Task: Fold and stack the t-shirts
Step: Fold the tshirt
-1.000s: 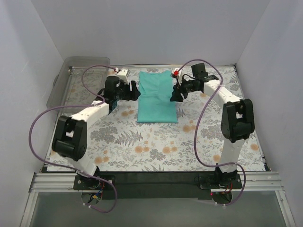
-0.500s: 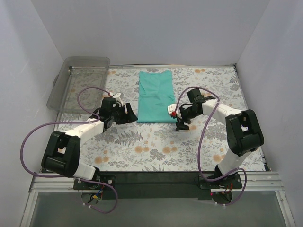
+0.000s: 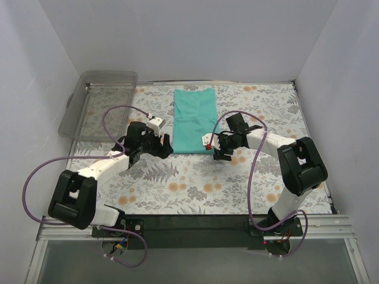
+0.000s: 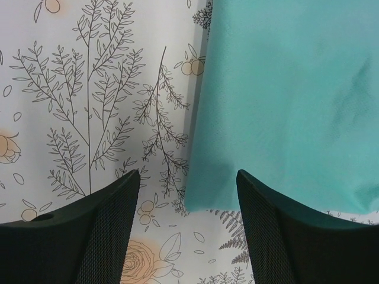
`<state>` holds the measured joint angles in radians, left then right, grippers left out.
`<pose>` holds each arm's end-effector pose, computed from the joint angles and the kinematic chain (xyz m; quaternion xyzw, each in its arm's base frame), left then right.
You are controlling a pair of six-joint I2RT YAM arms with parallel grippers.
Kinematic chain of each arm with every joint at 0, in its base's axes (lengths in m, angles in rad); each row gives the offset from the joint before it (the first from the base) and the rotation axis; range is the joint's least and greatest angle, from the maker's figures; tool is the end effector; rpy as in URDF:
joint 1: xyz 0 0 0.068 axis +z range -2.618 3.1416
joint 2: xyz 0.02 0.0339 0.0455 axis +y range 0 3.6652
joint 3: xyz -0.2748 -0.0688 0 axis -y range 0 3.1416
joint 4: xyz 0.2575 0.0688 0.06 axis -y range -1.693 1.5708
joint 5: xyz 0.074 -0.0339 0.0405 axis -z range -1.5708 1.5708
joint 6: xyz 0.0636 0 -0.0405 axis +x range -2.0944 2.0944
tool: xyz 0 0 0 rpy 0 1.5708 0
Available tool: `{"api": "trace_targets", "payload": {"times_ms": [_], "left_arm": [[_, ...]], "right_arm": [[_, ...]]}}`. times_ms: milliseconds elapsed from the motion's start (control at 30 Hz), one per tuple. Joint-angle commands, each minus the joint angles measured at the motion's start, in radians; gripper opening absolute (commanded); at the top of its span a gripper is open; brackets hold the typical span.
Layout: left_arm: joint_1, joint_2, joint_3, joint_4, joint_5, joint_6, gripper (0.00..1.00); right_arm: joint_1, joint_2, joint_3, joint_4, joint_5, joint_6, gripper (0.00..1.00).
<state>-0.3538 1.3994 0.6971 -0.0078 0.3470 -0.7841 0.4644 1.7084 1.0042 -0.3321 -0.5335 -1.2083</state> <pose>0.2832 -0.1277 0.1765 -0.1208 0.8899 -0.3536 0.2617 0.3059 0.1894 0.1539 -0.7372 0.5719 0.1443 0.3297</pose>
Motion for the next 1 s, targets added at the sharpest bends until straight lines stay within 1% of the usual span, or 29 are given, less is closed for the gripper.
{"api": "trace_targets", "payload": {"times_ms": [0, 100, 167, 233, 300, 333, 567, 733, 967], "left_arm": [[-0.011, -0.126, -0.056, 0.057, 0.176, 0.55, 0.63], [-0.011, -0.117, -0.102, 0.072, 0.25, 0.78, 0.64], [-0.013, -0.082, -0.094, 0.072, 0.305, 0.836, 0.64], [-0.013, -0.013, -0.076, 0.072, 0.36, 0.89, 0.62], [-0.017, 0.042, -0.061, 0.086, 0.372, 0.937, 0.61], [-0.022, 0.061, -0.054, 0.089, 0.371, 0.947, 0.61], [-0.05, 0.151, 0.016, 0.101, 0.366, 1.017, 0.61], [-0.066, 0.197, 0.057, 0.071, 0.357, 1.063, 0.61], [-0.077, 0.292, 0.097, 0.048, 0.319, 1.082, 0.59]], "right_arm": [[-0.009, 0.013, 0.01, 0.031, -0.028, 0.004, 0.61], [-0.015, 0.028, 0.017, 0.028, -0.052, -0.005, 0.6], [-0.018, 0.042, 0.027, 0.021, -0.063, -0.014, 0.59], [-0.027, 0.051, 0.048, 0.012, -0.085, -0.02, 0.59], [-0.033, 0.072, 0.085, -0.025, -0.103, -0.025, 0.58], [-0.039, 0.079, 0.094, -0.033, -0.105, -0.023, 0.56], [-0.043, 0.108, 0.106, -0.041, -0.095, -0.007, 0.54], [-0.047, 0.129, 0.109, -0.048, -0.091, 0.003, 0.51], [-0.052, 0.151, 0.114, -0.065, -0.092, 0.006, 0.5]]}}
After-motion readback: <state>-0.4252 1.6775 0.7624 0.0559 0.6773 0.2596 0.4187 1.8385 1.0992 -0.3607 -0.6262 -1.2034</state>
